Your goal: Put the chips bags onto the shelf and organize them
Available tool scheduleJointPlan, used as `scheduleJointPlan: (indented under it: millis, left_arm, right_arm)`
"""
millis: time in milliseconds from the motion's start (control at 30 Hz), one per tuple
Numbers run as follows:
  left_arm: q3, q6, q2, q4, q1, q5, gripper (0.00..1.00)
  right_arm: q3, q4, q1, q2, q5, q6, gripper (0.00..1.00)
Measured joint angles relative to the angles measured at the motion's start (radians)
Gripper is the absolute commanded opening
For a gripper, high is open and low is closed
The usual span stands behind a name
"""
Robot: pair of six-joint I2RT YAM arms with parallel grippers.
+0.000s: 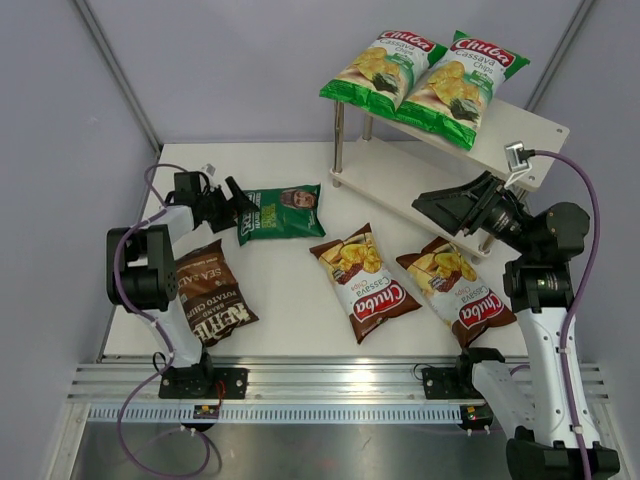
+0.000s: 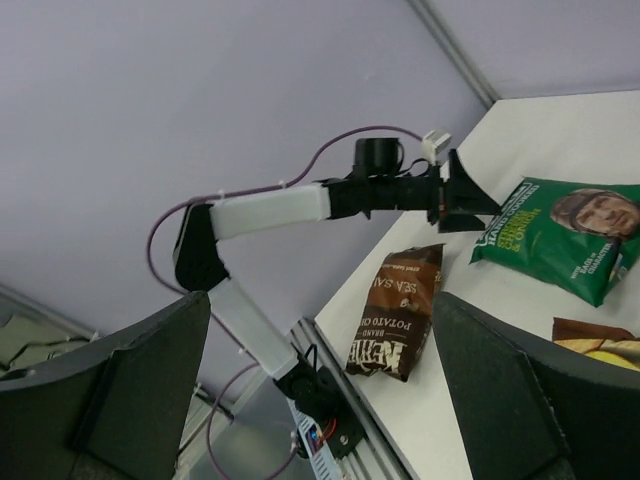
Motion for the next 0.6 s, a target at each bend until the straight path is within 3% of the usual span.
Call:
scheduleJointPlan:
  millis: [467, 600]
  left_arm:
    - [0.046, 0.034, 0.148, 0.039, 0.017, 0.15, 0.98]
    - [0.046, -0.003, 0.188, 0.116, 0.016, 0.233, 0.81]
  right_arm:
    - [0.021, 0.092, 0.05, -0.04, -0.072, 0.034, 0.99]
    - [0.021, 0.104, 0.05, -0.038, -0.072, 0.041, 0.99]
